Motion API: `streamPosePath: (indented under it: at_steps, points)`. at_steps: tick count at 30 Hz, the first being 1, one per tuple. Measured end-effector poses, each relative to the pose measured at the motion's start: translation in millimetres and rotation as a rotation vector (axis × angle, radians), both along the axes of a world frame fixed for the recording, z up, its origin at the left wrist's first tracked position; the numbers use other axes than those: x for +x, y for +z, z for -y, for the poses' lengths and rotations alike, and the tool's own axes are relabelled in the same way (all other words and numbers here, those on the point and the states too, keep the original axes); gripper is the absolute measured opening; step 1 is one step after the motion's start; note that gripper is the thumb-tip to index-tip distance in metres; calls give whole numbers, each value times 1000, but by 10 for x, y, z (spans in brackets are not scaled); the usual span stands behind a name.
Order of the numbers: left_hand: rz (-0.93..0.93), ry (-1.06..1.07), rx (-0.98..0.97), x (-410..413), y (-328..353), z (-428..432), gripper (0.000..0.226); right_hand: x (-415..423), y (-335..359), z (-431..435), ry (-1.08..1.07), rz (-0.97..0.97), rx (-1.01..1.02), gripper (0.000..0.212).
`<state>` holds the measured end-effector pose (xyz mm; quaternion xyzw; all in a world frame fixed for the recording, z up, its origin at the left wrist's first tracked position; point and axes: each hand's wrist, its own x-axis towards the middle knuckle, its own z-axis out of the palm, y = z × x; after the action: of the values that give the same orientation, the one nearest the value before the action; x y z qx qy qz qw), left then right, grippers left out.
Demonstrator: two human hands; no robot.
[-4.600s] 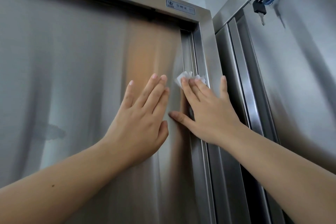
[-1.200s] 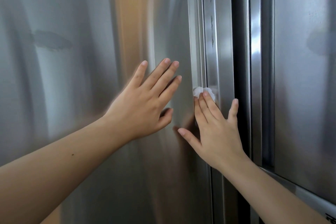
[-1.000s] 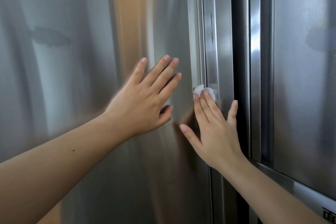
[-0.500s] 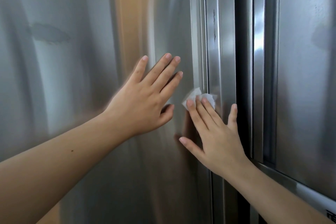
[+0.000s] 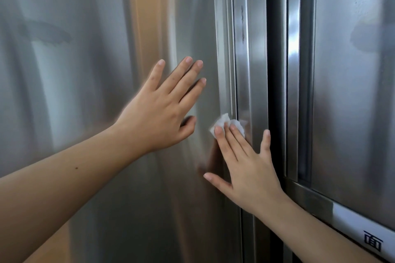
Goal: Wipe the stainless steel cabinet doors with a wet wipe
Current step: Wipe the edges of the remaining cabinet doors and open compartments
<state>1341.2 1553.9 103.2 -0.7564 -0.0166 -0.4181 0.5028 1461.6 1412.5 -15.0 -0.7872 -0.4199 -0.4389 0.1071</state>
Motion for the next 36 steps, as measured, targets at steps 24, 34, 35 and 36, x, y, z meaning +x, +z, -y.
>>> streamPosePath:
  at_steps: [24, 34, 35, 36]
  points:
    - [-149, -21, -24, 32, -658, 124, 60, 49, -86, 31, 42, 13, -35, 76]
    - [-165, -27, -19, 12, -903, 62, 59, -18, -443, 22, 52, -33, -46, 78]
    - [-178, -17, -19, 10, -928, 63, 59, -25, -433, 27, 51, -37, -53, 78]
    - [-186, -7, -21, 9, -953, 65, 59, -33, -418, 35, 49, -41, -60, 78]
